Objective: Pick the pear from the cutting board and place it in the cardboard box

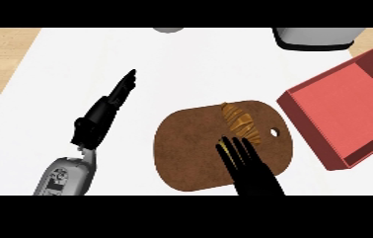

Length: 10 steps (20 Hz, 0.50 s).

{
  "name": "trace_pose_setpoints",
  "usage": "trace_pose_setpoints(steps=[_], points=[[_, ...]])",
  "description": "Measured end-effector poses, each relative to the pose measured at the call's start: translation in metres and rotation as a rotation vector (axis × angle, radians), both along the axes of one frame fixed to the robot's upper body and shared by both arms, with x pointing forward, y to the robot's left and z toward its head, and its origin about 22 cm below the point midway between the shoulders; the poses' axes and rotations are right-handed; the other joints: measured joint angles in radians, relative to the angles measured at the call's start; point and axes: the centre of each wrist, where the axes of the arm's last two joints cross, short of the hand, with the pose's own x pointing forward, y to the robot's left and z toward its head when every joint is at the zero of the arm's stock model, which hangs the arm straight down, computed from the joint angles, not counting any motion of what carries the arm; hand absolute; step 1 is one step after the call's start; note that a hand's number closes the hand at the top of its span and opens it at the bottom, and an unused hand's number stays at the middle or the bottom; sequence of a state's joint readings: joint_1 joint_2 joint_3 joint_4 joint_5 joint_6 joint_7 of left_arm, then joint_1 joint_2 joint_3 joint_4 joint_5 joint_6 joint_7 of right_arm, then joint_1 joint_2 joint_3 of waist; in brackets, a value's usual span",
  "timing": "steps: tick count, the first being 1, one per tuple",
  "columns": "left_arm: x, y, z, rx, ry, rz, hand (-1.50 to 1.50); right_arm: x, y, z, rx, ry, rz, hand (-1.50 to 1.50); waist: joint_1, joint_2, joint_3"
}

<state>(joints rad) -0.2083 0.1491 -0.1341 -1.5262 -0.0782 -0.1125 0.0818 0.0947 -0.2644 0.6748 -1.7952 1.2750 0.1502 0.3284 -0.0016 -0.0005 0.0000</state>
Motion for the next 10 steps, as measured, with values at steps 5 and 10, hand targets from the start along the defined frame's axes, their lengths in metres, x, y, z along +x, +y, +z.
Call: trace_pose_setpoints(steps=[5,10], points=[[-0.008,0.002,-0.002,0.005,0.000,-0.006,0.00,0.008,0.000,-0.013,-0.011,0.013,-0.013,-1.50,0.002,0.000,0.000],[-0.003,0.001,-0.004,0.002,-0.003,-0.008,0.00,0.008,0.008,-0.020,-0.035,0.017,-0.020,-1.50,0.000,0.000,0.000]])
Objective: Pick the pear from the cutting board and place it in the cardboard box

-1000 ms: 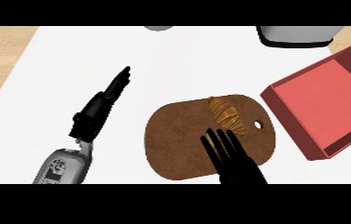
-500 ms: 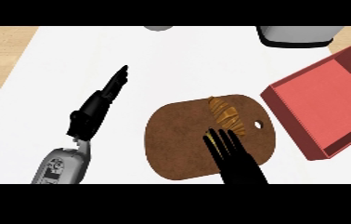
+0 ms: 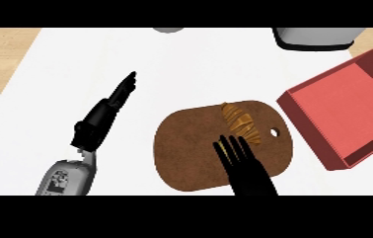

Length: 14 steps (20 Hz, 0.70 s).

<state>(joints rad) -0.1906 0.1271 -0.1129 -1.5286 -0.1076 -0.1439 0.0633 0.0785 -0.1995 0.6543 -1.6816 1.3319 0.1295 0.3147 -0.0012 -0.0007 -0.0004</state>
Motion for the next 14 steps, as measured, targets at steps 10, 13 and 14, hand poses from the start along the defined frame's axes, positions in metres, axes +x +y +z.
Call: trace_pose_setpoints(steps=[10,13,14], points=[[-0.006,-0.005,0.003,-0.006,0.006,0.006,0.00,0.018,-0.008,-0.007,-0.027,-0.022,-0.009,1.50,0.002,-0.009,-0.008],[-0.001,-0.005,0.008,-0.004,0.007,0.004,0.00,0.021,-0.012,-0.008,-0.033,-0.043,0.020,1.50,0.002,-0.011,-0.008],[-0.005,-0.005,0.006,-0.006,0.009,0.000,0.00,0.021,-0.012,-0.009,-0.035,-0.053,0.028,1.50,0.003,-0.012,-0.008]])
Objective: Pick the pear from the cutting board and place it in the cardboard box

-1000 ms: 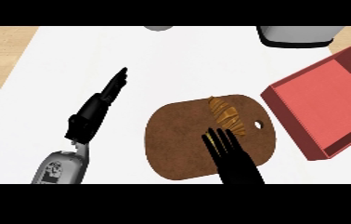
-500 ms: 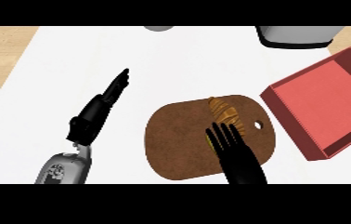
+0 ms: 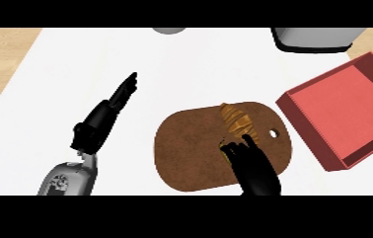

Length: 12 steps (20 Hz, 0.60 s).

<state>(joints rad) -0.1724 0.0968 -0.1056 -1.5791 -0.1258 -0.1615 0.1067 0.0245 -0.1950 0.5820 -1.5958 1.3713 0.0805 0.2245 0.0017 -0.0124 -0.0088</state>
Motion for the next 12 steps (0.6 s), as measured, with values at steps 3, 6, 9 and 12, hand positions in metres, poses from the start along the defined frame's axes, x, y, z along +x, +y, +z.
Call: trace_pose_setpoints(steps=[3,6,9,12], points=[[0.000,0.001,0.002,0.005,-0.004,0.002,0.00,-0.002,-0.029,0.001,0.016,-0.010,0.058,1.50,-0.001,-0.001,0.001],[-0.001,0.005,0.001,0.004,-0.001,0.011,0.00,-0.013,-0.083,0.001,0.029,0.035,0.157,1.50,-0.012,0.001,0.005],[-0.001,0.007,0.000,0.001,-0.002,0.025,0.00,-0.020,-0.138,0.006,0.032,0.077,0.245,1.50,-0.025,0.005,0.009],[-0.001,0.010,0.000,0.000,0.000,0.035,0.00,-0.027,-0.196,0.016,0.040,0.073,0.296,1.50,-0.035,0.008,0.011]])
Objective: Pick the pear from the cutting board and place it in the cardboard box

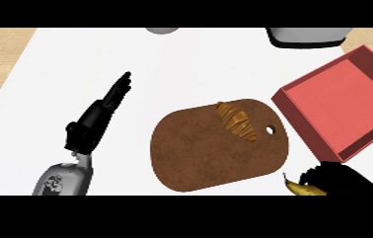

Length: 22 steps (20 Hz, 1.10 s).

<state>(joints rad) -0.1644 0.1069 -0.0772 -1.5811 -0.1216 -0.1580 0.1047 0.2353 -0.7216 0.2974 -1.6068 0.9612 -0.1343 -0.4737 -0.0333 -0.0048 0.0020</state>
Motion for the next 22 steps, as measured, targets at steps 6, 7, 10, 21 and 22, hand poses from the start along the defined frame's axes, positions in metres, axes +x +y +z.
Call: trace_pose_setpoints(steps=[6,7,10,21,22], points=[[-0.002,-0.003,-0.003,-0.003,-0.002,-0.007,0.00,-0.006,-0.095,0.031,0.093,-0.138,0.017,1.50,0.005,0.001,0.001],[-0.001,-0.001,-0.002,-0.001,-0.002,-0.004,0.00,-0.010,-0.107,0.036,0.114,-0.159,0.015,1.50,0.005,0.001,0.000],[-0.003,0.003,-0.001,0.005,0.001,0.000,0.00,-0.020,-0.139,0.060,0.176,-0.198,0.004,1.50,0.004,-0.001,-0.001],[-0.008,0.005,-0.005,0.006,0.002,0.010,0.00,-0.052,-0.200,0.151,0.381,-0.311,-0.096,1.50,-0.008,-0.005,-0.003],[-0.007,0.005,-0.002,0.003,0.001,0.006,0.00,-0.052,-0.203,0.159,0.403,-0.321,-0.110,1.50,-0.007,-0.004,-0.003]])
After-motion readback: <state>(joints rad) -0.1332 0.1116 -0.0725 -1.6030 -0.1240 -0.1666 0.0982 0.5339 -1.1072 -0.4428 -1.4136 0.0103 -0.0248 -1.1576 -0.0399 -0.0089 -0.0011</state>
